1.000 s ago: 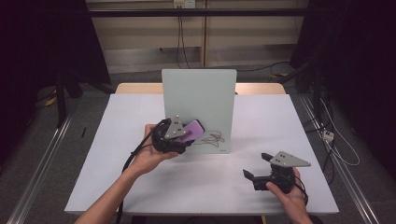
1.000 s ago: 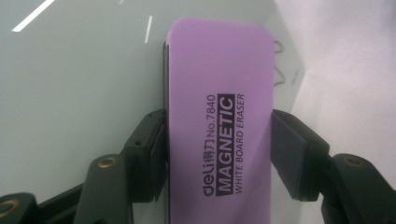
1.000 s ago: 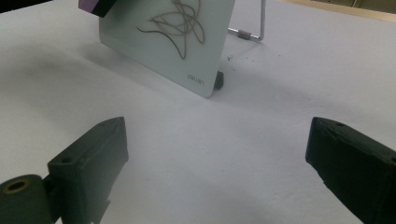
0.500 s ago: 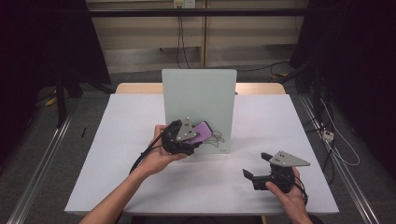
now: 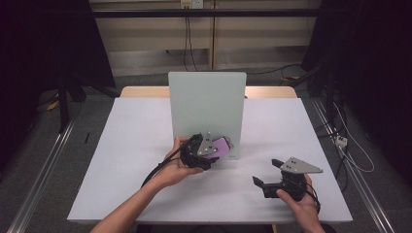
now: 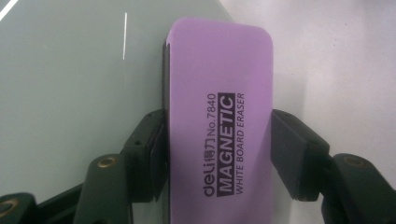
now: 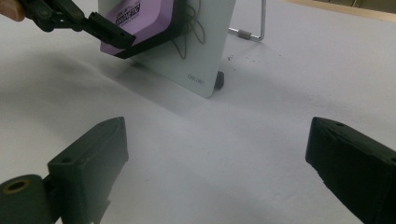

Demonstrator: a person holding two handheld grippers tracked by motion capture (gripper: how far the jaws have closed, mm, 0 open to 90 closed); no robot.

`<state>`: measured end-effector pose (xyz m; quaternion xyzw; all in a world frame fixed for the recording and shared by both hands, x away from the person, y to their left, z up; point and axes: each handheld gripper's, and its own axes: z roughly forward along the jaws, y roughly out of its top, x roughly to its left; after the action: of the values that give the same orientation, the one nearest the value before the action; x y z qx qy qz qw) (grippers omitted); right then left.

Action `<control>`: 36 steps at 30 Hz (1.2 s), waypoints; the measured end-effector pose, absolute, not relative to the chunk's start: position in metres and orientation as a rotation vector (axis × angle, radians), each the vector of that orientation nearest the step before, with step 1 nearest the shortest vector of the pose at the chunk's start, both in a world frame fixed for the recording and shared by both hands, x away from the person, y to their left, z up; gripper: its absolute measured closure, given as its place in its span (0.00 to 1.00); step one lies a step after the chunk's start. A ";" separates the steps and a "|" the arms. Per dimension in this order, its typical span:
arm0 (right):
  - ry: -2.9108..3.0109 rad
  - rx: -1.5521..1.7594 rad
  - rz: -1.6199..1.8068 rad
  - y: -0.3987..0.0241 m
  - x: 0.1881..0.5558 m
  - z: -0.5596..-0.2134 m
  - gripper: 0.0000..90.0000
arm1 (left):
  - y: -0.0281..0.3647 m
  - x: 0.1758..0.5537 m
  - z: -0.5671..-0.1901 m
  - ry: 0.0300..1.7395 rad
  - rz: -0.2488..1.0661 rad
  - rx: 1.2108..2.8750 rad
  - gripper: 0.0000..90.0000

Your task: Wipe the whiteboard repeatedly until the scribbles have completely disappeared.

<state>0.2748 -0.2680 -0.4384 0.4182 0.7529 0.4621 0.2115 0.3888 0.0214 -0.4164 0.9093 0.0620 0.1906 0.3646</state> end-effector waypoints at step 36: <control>2.093 1.164 1.285 -0.268 0.275 -0.438 0.06 | 0.002 0.398 -0.393 0.168 0.491 2.277 0.45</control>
<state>0.2749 -0.2680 -0.4385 0.4187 0.7529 0.4623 0.2101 0.3982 0.0023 -0.3925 0.8969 0.0661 0.1935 0.3921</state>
